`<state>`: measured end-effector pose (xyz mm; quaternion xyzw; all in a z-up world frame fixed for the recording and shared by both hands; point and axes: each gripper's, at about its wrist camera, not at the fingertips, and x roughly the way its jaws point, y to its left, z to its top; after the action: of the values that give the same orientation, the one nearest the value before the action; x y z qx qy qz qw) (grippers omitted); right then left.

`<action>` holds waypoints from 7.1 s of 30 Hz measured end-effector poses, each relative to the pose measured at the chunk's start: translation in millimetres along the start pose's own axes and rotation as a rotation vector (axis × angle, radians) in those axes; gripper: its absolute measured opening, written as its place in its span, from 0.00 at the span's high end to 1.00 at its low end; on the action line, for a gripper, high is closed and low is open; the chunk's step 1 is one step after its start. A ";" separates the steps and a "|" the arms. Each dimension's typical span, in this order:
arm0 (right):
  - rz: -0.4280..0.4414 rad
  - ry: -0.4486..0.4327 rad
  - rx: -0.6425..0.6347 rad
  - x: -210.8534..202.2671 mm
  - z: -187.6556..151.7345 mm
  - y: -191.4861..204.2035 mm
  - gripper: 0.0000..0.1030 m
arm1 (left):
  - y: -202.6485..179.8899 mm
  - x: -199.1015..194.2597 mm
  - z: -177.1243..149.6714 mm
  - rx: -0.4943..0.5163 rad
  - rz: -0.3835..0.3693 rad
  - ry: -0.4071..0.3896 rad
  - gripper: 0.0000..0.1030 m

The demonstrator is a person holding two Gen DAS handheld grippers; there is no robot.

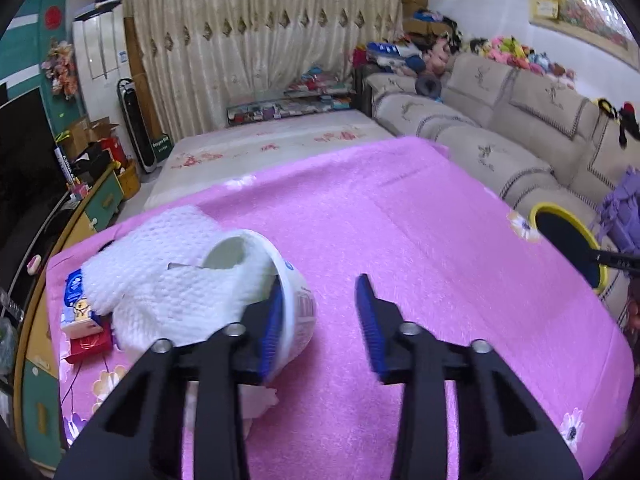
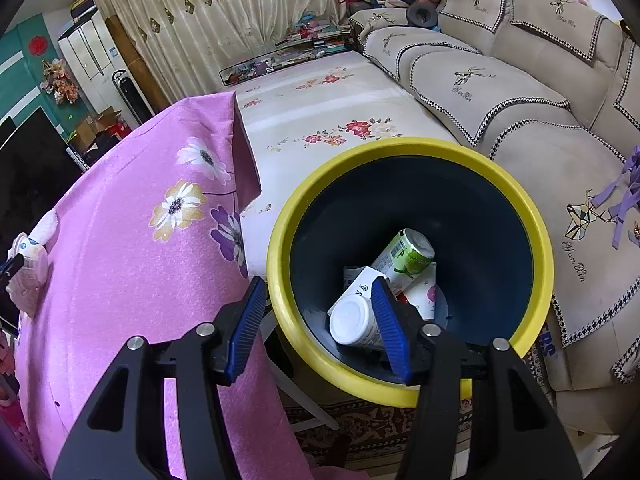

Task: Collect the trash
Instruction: 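Move the left gripper to the white tissue on the yogurt tub, then grasp the white tissue with the left gripper, pulling it off the tub, then lift the tissue and carry it toward the bin with the left gripper, then open the left gripper over the bin to drop the white tissue, then grasp the white yogurt tub with the right gripper, then carry the yogurt tub over the bin and open the right gripper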

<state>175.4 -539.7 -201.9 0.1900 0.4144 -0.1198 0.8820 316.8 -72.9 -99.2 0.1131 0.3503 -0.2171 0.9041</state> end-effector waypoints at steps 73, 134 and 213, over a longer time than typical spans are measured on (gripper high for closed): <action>0.083 -0.036 -0.042 -30.5 -7.1 14.9 0.49 | -22.8 -188.6 33.0 0.132 0.060 -0.130 0.98; -0.029 -0.168 0.152 -107.5 -26.5 -145.0 0.49 | -414.3 5.3 134.3 0.298 -0.424 -0.061 0.33; 0.408 -0.109 -0.463 -100.1 -49.0 223.7 0.30 | -17.3 -191.6 -110.7 -0.351 0.086 -0.231 0.13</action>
<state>161.5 -311.9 -100.0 0.0567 0.3362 0.1472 0.9285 117.5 11.4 -50.1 -0.0568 0.2719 -0.1255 0.9524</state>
